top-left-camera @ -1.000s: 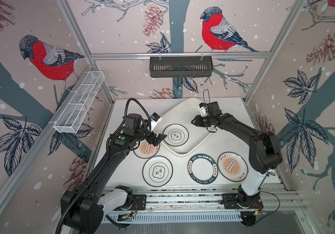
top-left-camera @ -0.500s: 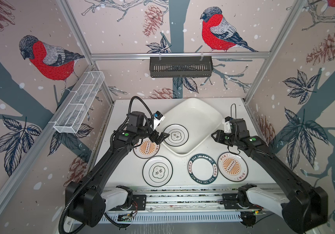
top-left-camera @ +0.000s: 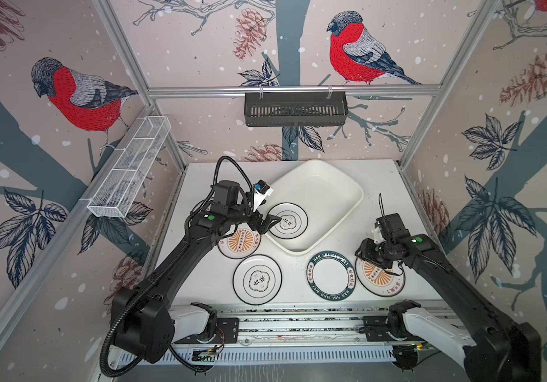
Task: Place the plates into the plastic bin on the countertop
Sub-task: 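Move the right gripper toward the orange sunburst plate nearest the robot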
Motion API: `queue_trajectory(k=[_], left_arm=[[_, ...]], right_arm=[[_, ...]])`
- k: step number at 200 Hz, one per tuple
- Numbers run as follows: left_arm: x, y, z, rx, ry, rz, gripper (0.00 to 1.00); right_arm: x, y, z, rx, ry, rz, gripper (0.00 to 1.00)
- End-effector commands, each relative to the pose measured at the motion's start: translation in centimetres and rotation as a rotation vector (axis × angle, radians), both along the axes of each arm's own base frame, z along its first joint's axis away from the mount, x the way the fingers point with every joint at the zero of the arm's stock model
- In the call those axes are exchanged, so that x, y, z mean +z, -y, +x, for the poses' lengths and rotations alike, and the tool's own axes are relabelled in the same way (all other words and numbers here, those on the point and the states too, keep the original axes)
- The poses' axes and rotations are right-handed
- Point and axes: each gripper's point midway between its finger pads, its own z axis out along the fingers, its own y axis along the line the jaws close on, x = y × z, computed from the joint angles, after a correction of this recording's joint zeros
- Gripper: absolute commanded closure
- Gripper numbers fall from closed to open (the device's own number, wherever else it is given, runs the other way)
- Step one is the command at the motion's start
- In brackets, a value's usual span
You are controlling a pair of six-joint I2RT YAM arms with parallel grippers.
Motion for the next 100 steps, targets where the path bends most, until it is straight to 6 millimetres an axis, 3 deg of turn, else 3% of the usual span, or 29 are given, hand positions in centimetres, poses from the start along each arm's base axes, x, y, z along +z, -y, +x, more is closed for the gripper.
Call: queue_trajectory(k=[1, 13, 23, 41, 67, 100], left_arm=[[1.5, 0.6, 0.0, -0.024, 0.049, -0.042, 0.03], [1.8, 0.6, -0.2, -0.027, 0.059, -0.045, 0.03], [0.9, 0.5, -0.6, -0.03, 0.045, -0.035, 0.03], [0.9, 0.5, -0.7, -0.034, 0.056, -0.028, 0.03], [0.9, 0.7, -0.7, -0.044, 0.059, -0.03, 0.03], [1.4, 1.2, -0.6, -0.057, 0.067, -0.048, 0.03]], right_arm=[[-0.9, 1.2, -1.2, -0.053, -0.06, -0.012, 0.5], [-0.6, 1.9, -0.9, -0.08, -0.044, -0.024, 0.5], [-0.2, 2.3, -0.8, -0.091, -0.034, -0.027, 0.5], [0.1, 2.0, -1.1, -0.069, -0.046, 0.006, 0.5], [-0.9, 0.9, -3.6, -0.004, -0.171, 0.06, 0.43], [-1.5, -0.2, -6.2, 0.027, -0.267, 0.122, 0.45]])
